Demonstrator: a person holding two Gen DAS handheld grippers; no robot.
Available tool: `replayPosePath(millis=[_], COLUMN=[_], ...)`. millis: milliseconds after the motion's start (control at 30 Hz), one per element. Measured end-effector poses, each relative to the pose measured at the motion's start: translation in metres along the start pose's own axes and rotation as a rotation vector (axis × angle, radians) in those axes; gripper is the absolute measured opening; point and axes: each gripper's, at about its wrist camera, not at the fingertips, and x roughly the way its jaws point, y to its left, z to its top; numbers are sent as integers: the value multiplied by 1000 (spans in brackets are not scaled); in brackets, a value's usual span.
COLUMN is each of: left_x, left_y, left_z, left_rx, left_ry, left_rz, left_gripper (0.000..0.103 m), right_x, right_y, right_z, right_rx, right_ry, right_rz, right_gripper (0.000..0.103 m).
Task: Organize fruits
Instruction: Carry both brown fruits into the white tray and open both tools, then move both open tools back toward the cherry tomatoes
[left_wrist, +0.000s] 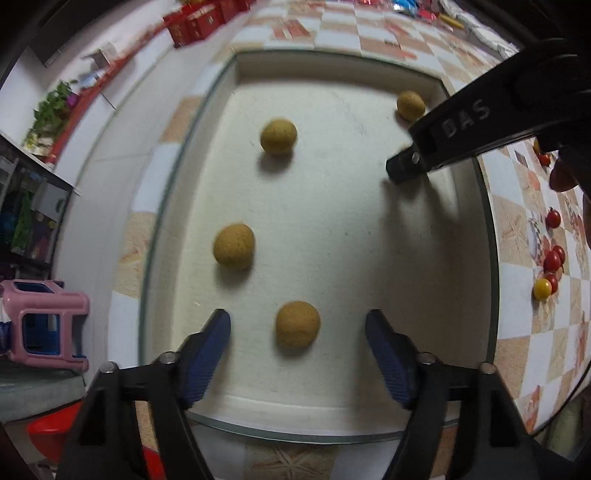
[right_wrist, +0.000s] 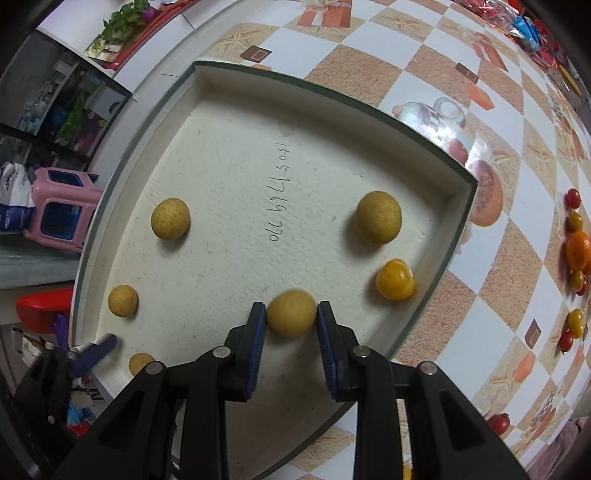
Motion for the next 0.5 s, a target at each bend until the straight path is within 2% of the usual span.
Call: replayPosePath(millis=[233,500], left_x=[1,-12], left_y=[-2,1], left_z=[-2,4], left_rx=[9,33], left_ry=[27,32], left_rz=[3,11], left_gripper=[77,77], right_x=[2,-33], right_y=[12,4], right_z=[7,2], right_rx=[4,45], right_ry=[-6,-94], right_rz=[17,104], right_gripper=[85,99])
